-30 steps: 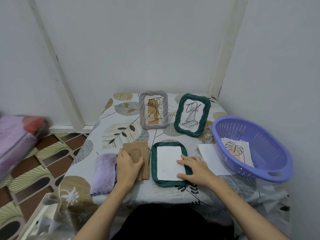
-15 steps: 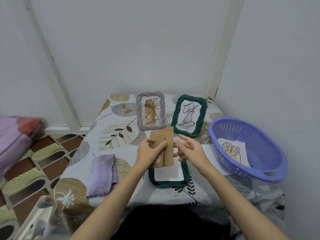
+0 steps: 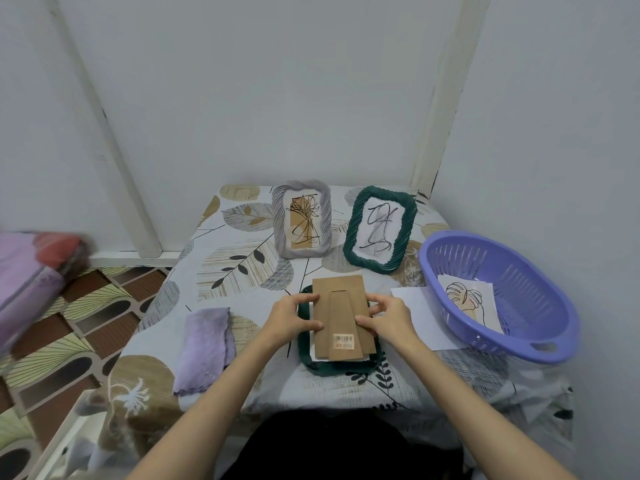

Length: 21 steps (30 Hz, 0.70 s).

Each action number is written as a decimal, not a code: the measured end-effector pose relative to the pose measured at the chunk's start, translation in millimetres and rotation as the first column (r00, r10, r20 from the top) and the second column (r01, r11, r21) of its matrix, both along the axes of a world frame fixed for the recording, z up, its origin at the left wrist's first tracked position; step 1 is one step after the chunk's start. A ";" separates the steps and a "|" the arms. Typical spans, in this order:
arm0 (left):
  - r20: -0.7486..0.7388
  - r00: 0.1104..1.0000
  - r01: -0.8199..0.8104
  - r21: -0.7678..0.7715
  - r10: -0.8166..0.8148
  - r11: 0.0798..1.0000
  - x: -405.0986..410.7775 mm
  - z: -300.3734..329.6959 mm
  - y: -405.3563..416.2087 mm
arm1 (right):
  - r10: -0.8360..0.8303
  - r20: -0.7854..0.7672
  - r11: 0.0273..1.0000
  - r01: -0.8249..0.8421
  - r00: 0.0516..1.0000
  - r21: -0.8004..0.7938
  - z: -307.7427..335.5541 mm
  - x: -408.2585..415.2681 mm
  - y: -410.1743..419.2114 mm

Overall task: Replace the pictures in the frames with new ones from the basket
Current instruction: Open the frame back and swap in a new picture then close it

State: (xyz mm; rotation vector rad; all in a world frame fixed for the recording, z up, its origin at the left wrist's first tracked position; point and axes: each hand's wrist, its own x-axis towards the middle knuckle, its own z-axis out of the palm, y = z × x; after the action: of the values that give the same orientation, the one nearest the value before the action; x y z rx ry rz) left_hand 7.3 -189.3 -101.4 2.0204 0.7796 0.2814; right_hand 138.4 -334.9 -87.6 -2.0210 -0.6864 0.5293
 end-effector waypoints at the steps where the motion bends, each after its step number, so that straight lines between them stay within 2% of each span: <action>1: -0.004 1.000 -0.002 0.002 0.002 1.000 -0.2 -1.7 0.0 | 0.015 0.012 1.000 -0.015 1.000 -0.004 -1.0 0.0 0.1; 14: -0.037 0.999 0.002 0.063 0.001 0.998 -1.8 -3.3 0.8 | 0.057 0.078 0.998 -0.055 0.995 -0.032 -12.0 -1.1 2.3; 21: -0.044 0.999 0.004 0.096 0.000 0.995 -2.6 -2.7 0.2 | 0.198 0.067 0.975 -0.189 0.978 -0.117 -8.6 7.7 -1.1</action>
State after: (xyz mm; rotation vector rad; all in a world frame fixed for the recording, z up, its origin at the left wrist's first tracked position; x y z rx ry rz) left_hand 4.7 -189.1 -104.1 2.1236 0.8053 0.2787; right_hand 146.2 -336.0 -96.2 -2.0985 -0.9268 0.6155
